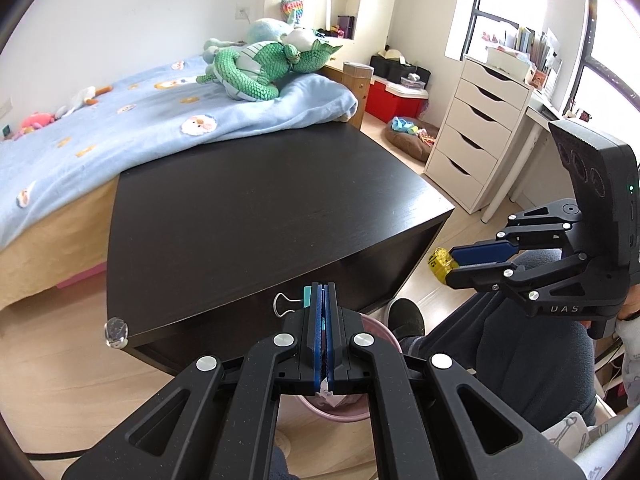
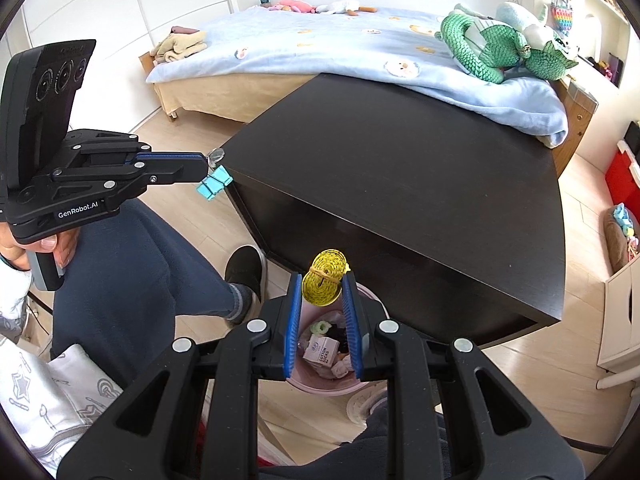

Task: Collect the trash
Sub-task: 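Carry both items over the pink wastebasket and open the right gripper to drop the tape, then open the left gripper over the wastebasket to drop the teal clip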

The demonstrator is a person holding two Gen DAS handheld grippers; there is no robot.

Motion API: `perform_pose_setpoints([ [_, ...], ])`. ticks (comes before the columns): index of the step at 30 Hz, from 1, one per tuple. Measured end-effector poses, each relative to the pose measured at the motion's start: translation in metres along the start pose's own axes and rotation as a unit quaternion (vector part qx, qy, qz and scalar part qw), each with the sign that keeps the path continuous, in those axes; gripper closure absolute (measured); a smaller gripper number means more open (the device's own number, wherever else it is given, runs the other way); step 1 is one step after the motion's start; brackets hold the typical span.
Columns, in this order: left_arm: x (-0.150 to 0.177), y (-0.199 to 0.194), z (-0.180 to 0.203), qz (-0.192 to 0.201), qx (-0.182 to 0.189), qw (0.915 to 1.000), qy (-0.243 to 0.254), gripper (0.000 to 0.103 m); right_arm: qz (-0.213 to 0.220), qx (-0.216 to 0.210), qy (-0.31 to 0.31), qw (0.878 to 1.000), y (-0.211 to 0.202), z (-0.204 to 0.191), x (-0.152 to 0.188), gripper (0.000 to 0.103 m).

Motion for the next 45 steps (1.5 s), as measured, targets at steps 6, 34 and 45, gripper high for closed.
perform_pose_setpoints([
  [6, 0.0, 0.0, 0.003, 0.0, 0.007, 1.0, 0.001, 0.102, 0.002, -0.02, 0.003, 1.0, 0.002, -0.002, -0.001, 0.082],
  [34, -0.001, 0.012, 0.028, -0.015, 0.04, 0.9987, 0.028, 0.102, 0.024, 0.061, 0.079, 0.995, -0.013, 0.037, 0.002, 0.005],
  [45, -0.003, 0.019, 0.042, -0.021, 0.053, 0.9975, 0.042, 0.102, 0.039, 0.071, 0.101, 0.992, -0.027, 0.053, 0.006, 0.005],
])
Point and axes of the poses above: each gripper's, at about its wrist camera, not at the fingertips, and y roughly the way its jaws point, z to its right, x to its underside, the point moved 5 cm from there along y, roughly the way its jaws point
